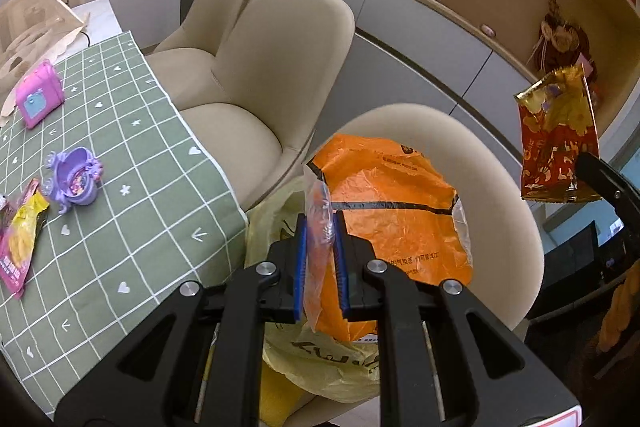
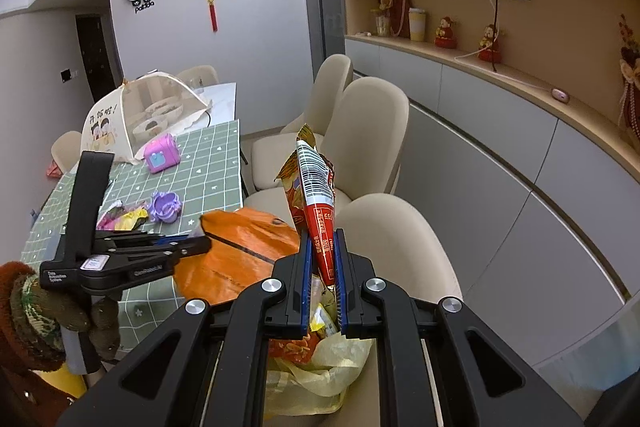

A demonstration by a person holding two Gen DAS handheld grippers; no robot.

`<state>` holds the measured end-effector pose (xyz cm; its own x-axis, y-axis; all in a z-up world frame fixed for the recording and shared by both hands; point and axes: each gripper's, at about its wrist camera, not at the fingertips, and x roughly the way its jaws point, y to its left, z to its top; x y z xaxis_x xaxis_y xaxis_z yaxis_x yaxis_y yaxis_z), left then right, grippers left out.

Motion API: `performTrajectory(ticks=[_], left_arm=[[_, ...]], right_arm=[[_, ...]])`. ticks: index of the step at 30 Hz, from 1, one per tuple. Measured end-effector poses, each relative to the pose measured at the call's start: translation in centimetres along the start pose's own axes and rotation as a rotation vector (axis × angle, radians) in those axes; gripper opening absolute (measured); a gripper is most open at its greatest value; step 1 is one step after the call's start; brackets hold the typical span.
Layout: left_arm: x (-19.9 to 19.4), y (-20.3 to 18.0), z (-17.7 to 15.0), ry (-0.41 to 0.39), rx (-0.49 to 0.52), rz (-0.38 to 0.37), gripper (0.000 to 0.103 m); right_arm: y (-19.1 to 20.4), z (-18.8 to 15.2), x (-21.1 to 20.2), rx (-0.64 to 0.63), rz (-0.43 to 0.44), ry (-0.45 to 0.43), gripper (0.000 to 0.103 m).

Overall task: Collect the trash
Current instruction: 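Carry the orange bag with left tool to the trash bag while right tool carries red packet, then drop the orange bag into the trash bag with left tool while right tool drops red packet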

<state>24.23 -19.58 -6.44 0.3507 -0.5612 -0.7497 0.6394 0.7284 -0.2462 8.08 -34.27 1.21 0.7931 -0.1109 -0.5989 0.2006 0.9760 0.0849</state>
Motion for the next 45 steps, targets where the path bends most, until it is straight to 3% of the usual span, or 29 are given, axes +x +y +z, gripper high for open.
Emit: performTrajectory(ticks=[4, 6, 8, 14, 21, 27, 31, 39, 45], left_arm=[[0.7, -0.2, -0.1, 0.012, 0.006, -0.009, 0.016], [1.1, -0.2, -0.1, 0.021, -0.004, -0.032, 0.030], [1.1, 0.1, 0.0, 0.026, -0.021, -0.047, 0.037], [-0.3, 2.0, 0.4, 0.015, -0.091, -0.051, 0.040], [-3.0, 4.3, -0.4, -0.005, -0.123, -0.038, 0.044], [-5.6, 6.7, -1.7, -0.024, -0.133, 0.014, 0.044], [-7.1, 8.9, -2.5, -0.045, -0.165, 0.056, 0.045], [-8.0, 11.9, -3.9, -0.046, -0.252, 0.087, 0.045], [-8.1, 12.1, -4.0, -0.053, -0.262, 0.086, 0.048]], right_arm=[[-0.1, -0.4, 0.5, 0.011, 0.007, 0.014, 0.011], [-0.1, -0.6, 0.8, 0.011, 0.009, 0.020, 0.011], [0.0, -0.7, 1.3, 0.011, 0.009, 0.029, 0.011], [-0.1, -1.4, 3.7, 0.038, 0.034, 0.083, 0.011], [1.5, -4.6, 10.2, 0.066, 0.106, 0.233, 0.011], [3.2, -9.1, 18.2, 0.048, 0.086, 0.459, 0.011], [3.4, -10.2, 19.9, 0.031, 0.075, 0.516, 0.011], [2.4, -9.2, 19.3, 0.095, 0.094, 0.484, 0.013], [1.5, -7.9, 16.6, 0.124, 0.123, 0.392, 0.033]])
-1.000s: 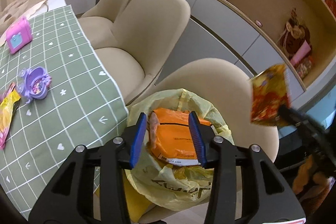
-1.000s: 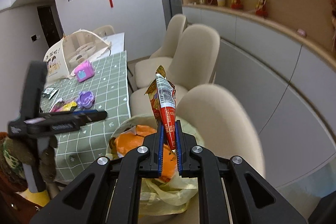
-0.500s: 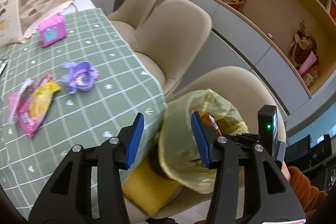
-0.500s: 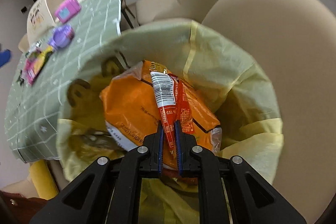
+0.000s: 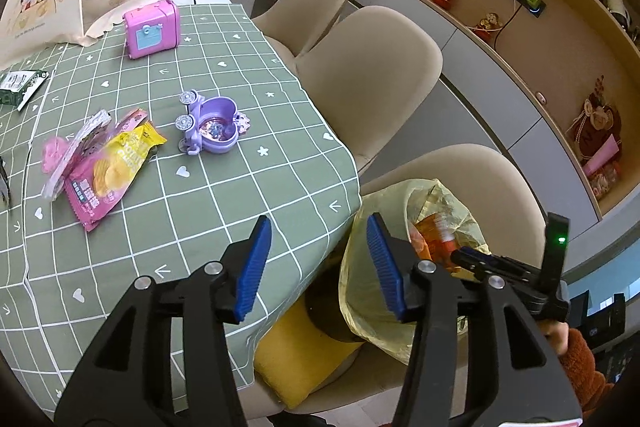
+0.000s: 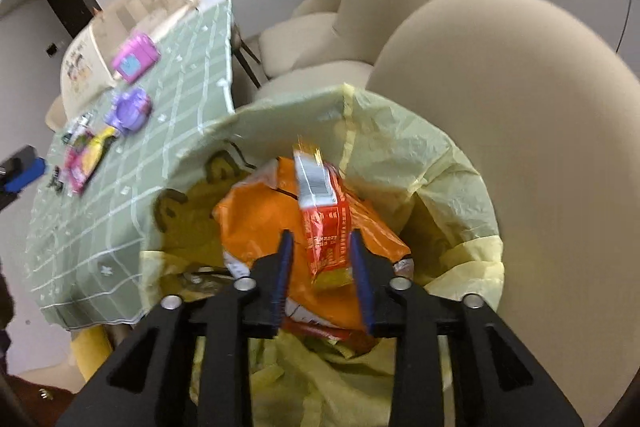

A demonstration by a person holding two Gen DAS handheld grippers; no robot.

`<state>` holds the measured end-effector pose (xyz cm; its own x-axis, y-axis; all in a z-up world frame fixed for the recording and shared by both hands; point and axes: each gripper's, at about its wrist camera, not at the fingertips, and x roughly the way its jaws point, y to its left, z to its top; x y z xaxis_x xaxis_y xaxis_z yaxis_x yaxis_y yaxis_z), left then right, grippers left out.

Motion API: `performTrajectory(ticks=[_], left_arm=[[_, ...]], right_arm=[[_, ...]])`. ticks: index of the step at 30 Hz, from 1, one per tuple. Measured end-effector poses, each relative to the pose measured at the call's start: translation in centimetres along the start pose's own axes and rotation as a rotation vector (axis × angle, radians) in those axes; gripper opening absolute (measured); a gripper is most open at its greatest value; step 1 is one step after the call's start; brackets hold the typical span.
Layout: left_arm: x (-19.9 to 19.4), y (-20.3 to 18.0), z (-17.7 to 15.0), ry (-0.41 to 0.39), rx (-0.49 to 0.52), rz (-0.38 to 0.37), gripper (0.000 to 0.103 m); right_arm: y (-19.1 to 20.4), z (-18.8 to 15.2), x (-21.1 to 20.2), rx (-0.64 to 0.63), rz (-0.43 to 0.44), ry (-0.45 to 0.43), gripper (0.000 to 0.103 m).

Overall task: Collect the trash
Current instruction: 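Drop the orange bag into the trash bag with left tool while right tool drops red packet, then move both open tools back over the table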

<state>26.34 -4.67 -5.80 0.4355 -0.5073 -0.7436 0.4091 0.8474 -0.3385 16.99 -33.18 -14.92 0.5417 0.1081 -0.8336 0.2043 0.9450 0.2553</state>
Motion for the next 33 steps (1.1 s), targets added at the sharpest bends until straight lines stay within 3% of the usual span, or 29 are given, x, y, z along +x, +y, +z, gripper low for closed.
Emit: performTrajectory(ticks=[3, 10, 18, 29, 33], left_arm=[[0.0, 0.0, -0.2, 0.003, 0.002, -0.002, 0.048], [-0.2, 1.0, -0.9, 0.003, -0.022, 0.011, 0.048], [-2.3, 5.8, -1.7, -0.042, -0.121, 0.084, 0.049], [-6.6, 18.8, -3.3, -0.109, -0.374, 0.237, 0.049], [-8.1, 23.4, -3.1, -0.132, -0.399, 0.286, 0.049]], right_arm=[[0.0, -0.1, -1.9, -0.010, 0.017, -0.033, 0.040], [2.1, 0.6, -5.5, -0.057, 0.049, -0.108, 0.040], [9.6, 3.0, -8.8, -0.240, 0.113, -0.289, 0.040], [20.7, 5.1, -3.4, -0.441, 0.201, -0.177, 0.040], [24.3, 5.8, -0.6, -0.470, 0.229, -0.101, 0.040]])
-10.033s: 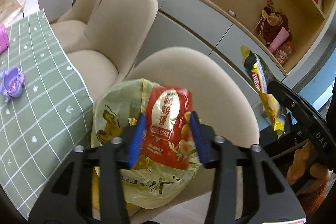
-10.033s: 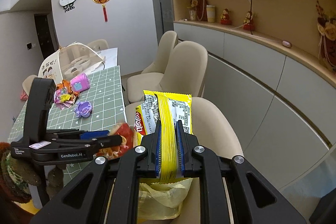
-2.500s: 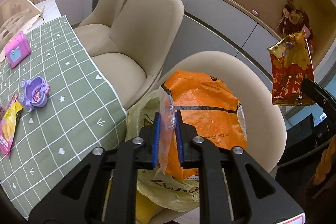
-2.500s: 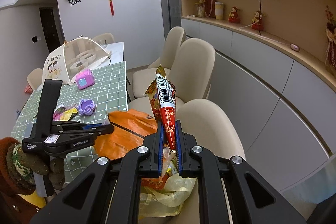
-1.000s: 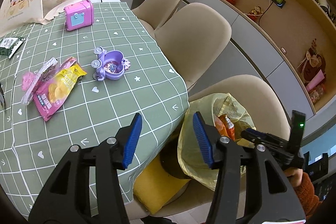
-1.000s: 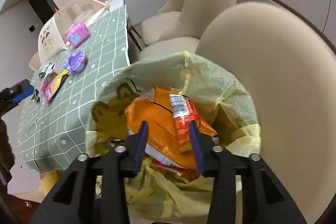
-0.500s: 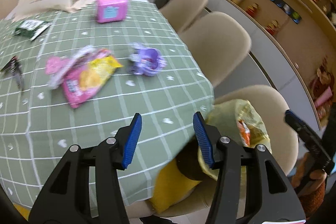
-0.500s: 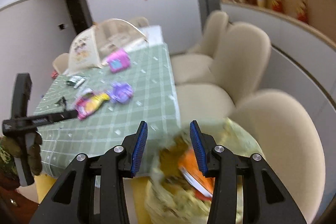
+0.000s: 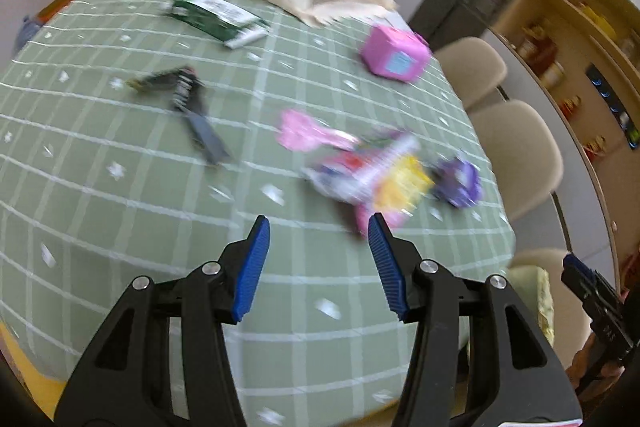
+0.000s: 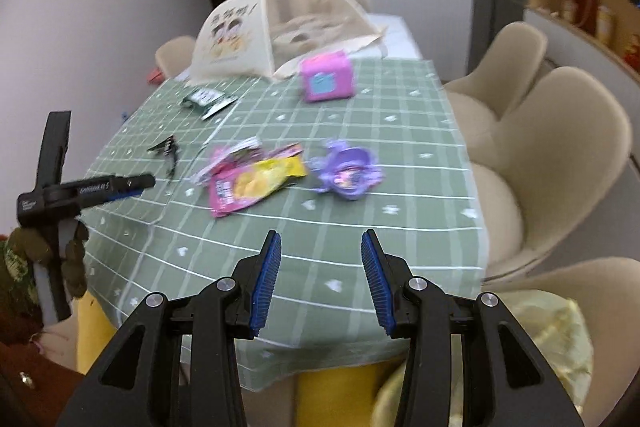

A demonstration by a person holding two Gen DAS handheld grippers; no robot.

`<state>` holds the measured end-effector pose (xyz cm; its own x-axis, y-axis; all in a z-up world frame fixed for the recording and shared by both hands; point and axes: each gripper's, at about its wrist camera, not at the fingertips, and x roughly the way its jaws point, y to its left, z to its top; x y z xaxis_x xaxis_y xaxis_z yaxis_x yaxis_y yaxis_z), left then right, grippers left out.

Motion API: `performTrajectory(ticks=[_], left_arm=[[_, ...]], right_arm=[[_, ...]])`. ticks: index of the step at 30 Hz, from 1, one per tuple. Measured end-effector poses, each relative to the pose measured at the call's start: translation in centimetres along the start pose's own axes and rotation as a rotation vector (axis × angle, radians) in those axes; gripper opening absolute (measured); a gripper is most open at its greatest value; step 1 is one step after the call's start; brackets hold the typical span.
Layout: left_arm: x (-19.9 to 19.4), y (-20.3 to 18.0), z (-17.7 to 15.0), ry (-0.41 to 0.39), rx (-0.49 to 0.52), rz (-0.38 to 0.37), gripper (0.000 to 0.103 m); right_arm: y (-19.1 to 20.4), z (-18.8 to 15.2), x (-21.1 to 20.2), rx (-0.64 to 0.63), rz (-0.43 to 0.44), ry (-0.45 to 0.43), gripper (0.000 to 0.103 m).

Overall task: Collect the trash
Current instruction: 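Move both open tools back over the table, then grasp the green milk carton with left tool while right tool grasps a black snack stick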

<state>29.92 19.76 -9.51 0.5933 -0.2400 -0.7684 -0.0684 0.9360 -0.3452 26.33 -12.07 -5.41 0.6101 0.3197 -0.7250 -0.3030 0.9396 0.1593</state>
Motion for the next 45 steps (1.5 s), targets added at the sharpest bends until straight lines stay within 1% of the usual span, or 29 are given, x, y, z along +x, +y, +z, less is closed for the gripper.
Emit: performTrajectory(ticks=[2, 4, 6, 8, 11, 13, 15, 16, 18, 19, 22, 23, 24, 26, 27, 28, 29, 30, 31, 32, 33, 35, 37, 39, 42, 43, 45], left_arm=[[0.2, 1.9, 1.6, -0.022, 0.018, 0.015, 0.049], [0.5, 3.7, 3.3, -0.037, 0.028, 0.017, 0.049], [0.9, 5.8, 5.5, -0.044, 0.005, 0.014, 0.054], [1.6, 8.1, 7.8, -0.049, -0.055, -0.005, 0.056], [3.5, 10.6, 11.7, -0.046, -0.154, -0.038, 0.061], [5.1, 11.6, 14.1, -0.050, -0.200, -0.034, 0.062], [7.3, 12.4, 16.8, -0.050, -0.242, -0.024, 0.065], [8.7, 12.6, 18.2, -0.046, -0.270, -0.010, 0.065], [11.1, 12.9, 20.4, -0.032, -0.312, 0.015, 0.069], [12.7, 13.1, 21.7, -0.015, -0.342, 0.057, 0.069], [15.6, 14.0, 23.9, 0.008, -0.426, 0.121, 0.071], [16.3, 14.2, 24.4, 0.015, -0.441, 0.139, 0.072], [17.3, 14.3, 25.1, 0.027, -0.451, 0.173, 0.073], [18.9, 14.3, 25.8, 0.058, -0.452, 0.217, 0.073], [19.6, 14.0, 26.2, 0.066, -0.441, 0.233, 0.078], [19.8, 13.6, 26.4, 0.061, -0.419, 0.248, 0.078], [20.5, 12.9, 26.8, 0.087, -0.376, 0.261, 0.077], [20.9, 12.3, 26.9, 0.106, -0.339, 0.274, 0.071], [21.0, 11.9, 26.9, 0.109, -0.315, 0.277, 0.068], [20.7, 11.5, 26.7, 0.106, -0.293, 0.258, 0.064], [20.3, 11.2, 26.5, 0.102, -0.280, 0.238, 0.059], [19.0, 10.9, 25.7, 0.092, -0.243, 0.175, 0.054], [17.1, 11.0, 24.7, 0.085, -0.215, 0.109, 0.053], [14.1, 11.2, 23.6, 0.057, -0.180, 0.051, 0.053], [8.6, 11.8, 21.9, -0.007, -0.098, 0.017, 0.053], [6.2, 12.3, 21.0, -0.031, -0.075, 0.006, 0.053], [3.5, 12.9, 19.7, -0.051, -0.056, 0.006, 0.053]], right_arm=[[1.0, 0.7, 1.1, -0.007, -0.009, -0.002, 0.040], [2.2, 1.6, 2.2, -0.013, -0.044, -0.021, 0.040], [3.1, 2.4, 2.8, -0.010, -0.070, -0.045, 0.040], [4.0, 3.4, 3.8, 0.005, -0.087, -0.067, 0.040], [5.2, 4.6, 5.2, 0.003, -0.125, -0.073, 0.040], [5.6, 5.2, 6.2, 0.007, -0.129, -0.066, 0.040], [5.6, 5.6, 7.1, 0.039, -0.115, -0.058, 0.040], [5.5, 5.7, 7.4, 0.050, -0.110, -0.064, 0.040], [5.6, 5.8, 8.0, 0.056, -0.149, -0.072, 0.040], [5.8, 5.8, 8.2, 0.052, -0.166, -0.068, 0.040], [5.9, 5.5, 9.1, 0.044, -0.176, -0.024, 0.040], [5.8, 5.3, 9.2, 0.044, -0.189, -0.017, 0.040], [5.7, 5.0, 9.3, 0.048, -0.200, -0.006, 0.040], [5.3, 4.4, 9.6, 0.068, -0.195, 0.021, 0.040], [5.1, 4.0, 9.8, 0.081, -0.192, 0.031, 0.040], [4.8, 3.6, 10.0, 0.100, -0.189, 0.048, 0.040], [4.6, 3.3, 10.2, 0.110, -0.183, 0.061, 0.040], [4.6, 3.1, 10.4, 0.113, -0.174, 0.072, 0.040], [4.7, 2.9, 10.5, 0.106, -0.168, 0.080, 0.040], [5.0, 2.8, 10.6, 0.092, -0.174, 0.080, 0.040], [5.3, 2.8, 10.8, 0.080, -0.180, 0.081, 0.040], [6.0, 2.9, 11.2, 0.056, -0.156, 0.098, 0.040], [6.7, 3.1, 11.6, 0.044, -0.154, 0.096, 0.040], [7.4, 3.5, 11.9, 0.025, -0.139, 0.090, 0.040], [8.9, 4.3, 12.6, 0.011, -0.106, 0.086, 0.040], [9.6, 4.6, 12.9, 0.006, -0.070, 0.090, 0.040], [10.7, 5.0, 13.5, -0.009, -0.001, 0.100, 0.040]])
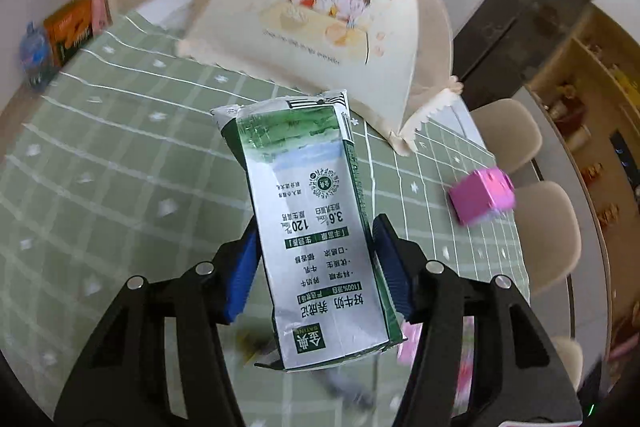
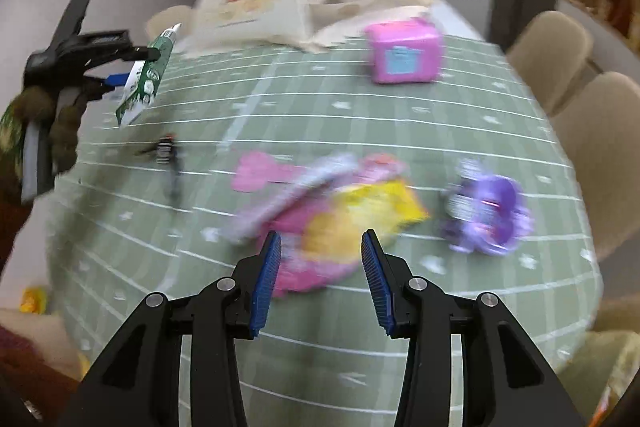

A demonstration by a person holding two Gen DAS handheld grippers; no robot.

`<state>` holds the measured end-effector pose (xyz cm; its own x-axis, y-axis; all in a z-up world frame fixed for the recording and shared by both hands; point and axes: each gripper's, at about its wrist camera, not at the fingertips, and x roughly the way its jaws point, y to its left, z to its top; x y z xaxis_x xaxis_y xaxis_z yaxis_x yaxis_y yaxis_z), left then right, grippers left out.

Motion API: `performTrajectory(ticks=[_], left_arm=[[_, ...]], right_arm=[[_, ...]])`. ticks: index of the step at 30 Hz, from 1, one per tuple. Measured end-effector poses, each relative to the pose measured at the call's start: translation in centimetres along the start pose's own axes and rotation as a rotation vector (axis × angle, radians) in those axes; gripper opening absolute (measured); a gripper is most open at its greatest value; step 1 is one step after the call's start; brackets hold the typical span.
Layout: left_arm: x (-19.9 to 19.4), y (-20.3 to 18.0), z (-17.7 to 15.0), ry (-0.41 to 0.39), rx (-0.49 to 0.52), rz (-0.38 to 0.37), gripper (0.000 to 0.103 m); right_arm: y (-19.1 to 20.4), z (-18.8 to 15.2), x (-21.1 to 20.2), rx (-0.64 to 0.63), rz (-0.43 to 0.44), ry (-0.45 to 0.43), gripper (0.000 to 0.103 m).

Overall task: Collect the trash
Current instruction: 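Grasp the green milk carton with left tool while right tool grasps a black snack stick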

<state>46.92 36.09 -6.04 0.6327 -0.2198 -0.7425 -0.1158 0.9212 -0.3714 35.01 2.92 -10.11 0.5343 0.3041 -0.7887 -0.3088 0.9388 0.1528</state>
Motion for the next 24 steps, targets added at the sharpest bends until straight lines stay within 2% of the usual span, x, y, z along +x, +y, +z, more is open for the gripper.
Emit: performTrajectory(ticks=[3, 5, 10, 13, 18, 22, 24], left_arm=[[-3.9, 1.7, -2.6, -0.015, -0.003, 0.045, 0.053], [-5.8, 2.9, -4.5, -0.031, -0.024, 0.088, 0.053], [-8.5, 5.9, -8.8, -0.074, -0.083, 0.179, 0.053], [-9.2, 6.4, -11.2, -0.083, -0.080, 0.229, 0.053], [-9.4, 7.3, -13.5, -0.066, -0.109, 0.248, 0.053], [-9.5, 7.8, -14.5, -0.055, -0.115, 0.271, 0.053], [-9.6, 7.7, -14.8, -0.058, -0.110, 0.280, 0.054]], right_arm=[[2.7, 1.0, 1.0, -0.078, 0.095, 0.009, 0.040], [5.1, 1.8, 1.8, -0.190, 0.144, -0.011, 0.040], [9.6, 4.2, 5.2, -0.352, 0.161, -0.036, 0.040], [11.6, 5.4, 7.9, -0.399, 0.178, -0.039, 0.040], [15.0, 6.5, 11.9, -0.442, 0.245, -0.004, 0.040], [16.3, 7.1, 14.2, -0.459, 0.198, 0.017, 0.040], [16.4, 7.6, 15.3, -0.439, 0.204, 0.037, 0.040]])
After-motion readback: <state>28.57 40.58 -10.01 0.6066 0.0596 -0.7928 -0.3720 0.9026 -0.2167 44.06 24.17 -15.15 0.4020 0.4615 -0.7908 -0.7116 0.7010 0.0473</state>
